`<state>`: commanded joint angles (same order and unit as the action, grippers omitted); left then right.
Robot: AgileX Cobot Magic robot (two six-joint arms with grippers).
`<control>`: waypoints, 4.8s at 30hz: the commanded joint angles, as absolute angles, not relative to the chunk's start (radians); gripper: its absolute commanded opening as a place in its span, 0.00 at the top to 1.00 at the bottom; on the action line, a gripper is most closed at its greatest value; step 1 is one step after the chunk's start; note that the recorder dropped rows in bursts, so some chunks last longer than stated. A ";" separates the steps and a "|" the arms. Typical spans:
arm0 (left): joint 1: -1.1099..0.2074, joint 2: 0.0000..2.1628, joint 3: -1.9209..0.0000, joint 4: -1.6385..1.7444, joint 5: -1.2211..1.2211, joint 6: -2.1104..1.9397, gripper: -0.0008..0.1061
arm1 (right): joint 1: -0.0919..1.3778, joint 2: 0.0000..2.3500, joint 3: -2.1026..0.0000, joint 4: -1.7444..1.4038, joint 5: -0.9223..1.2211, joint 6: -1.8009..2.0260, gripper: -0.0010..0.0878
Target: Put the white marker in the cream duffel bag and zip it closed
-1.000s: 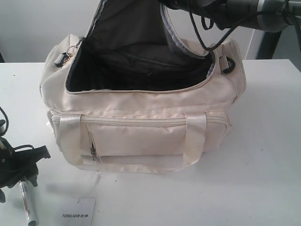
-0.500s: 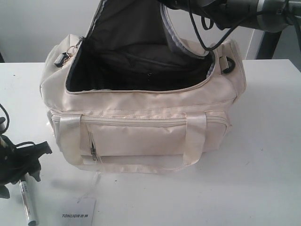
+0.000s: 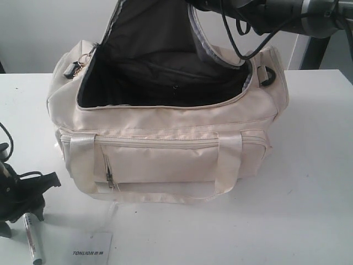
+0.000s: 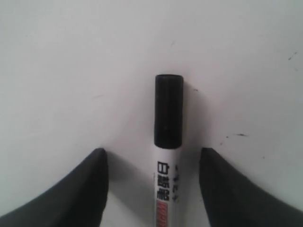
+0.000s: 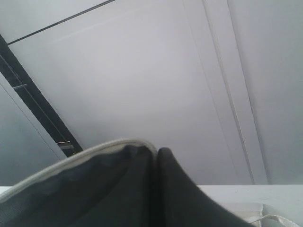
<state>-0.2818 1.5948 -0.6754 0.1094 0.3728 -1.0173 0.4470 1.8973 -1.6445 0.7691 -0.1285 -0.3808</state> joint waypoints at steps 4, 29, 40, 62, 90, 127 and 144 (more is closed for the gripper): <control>-0.282 1.595 -0.675 0.116 0.366 -1.013 0.99 | 0.447 1.897 -1.644 0.769 -0.128 -0.381 0.99; -0.282 1.304 -0.675 0.381 0.394 -0.987 0.99 | 0.447 1.897 -1.644 0.769 -0.128 -0.381 0.99; -0.282 1.122 -0.675 0.592 0.344 -0.991 0.99 | 0.447 1.897 -1.644 0.769 -0.128 -0.381 0.99; -0.282 0.996 -0.675 0.822 -0.200 -0.976 0.99 | 0.447 1.897 -1.644 0.769 -0.128 -0.381 0.99; -0.282 1.363 -0.677 0.341 -1.212 -0.628 0.99 | 0.447 1.897 -1.644 0.769 -0.128 -0.381 0.99; -0.292 1.563 -0.883 0.601 -1.205 -0.576 0.54 | 0.447 1.897 -1.644 0.769 -0.128 -0.381 0.99; -0.242 1.367 -0.887 0.430 -0.818 -0.476 0.99 | 0.447 1.897 -1.644 0.769 -0.128 -0.381 0.99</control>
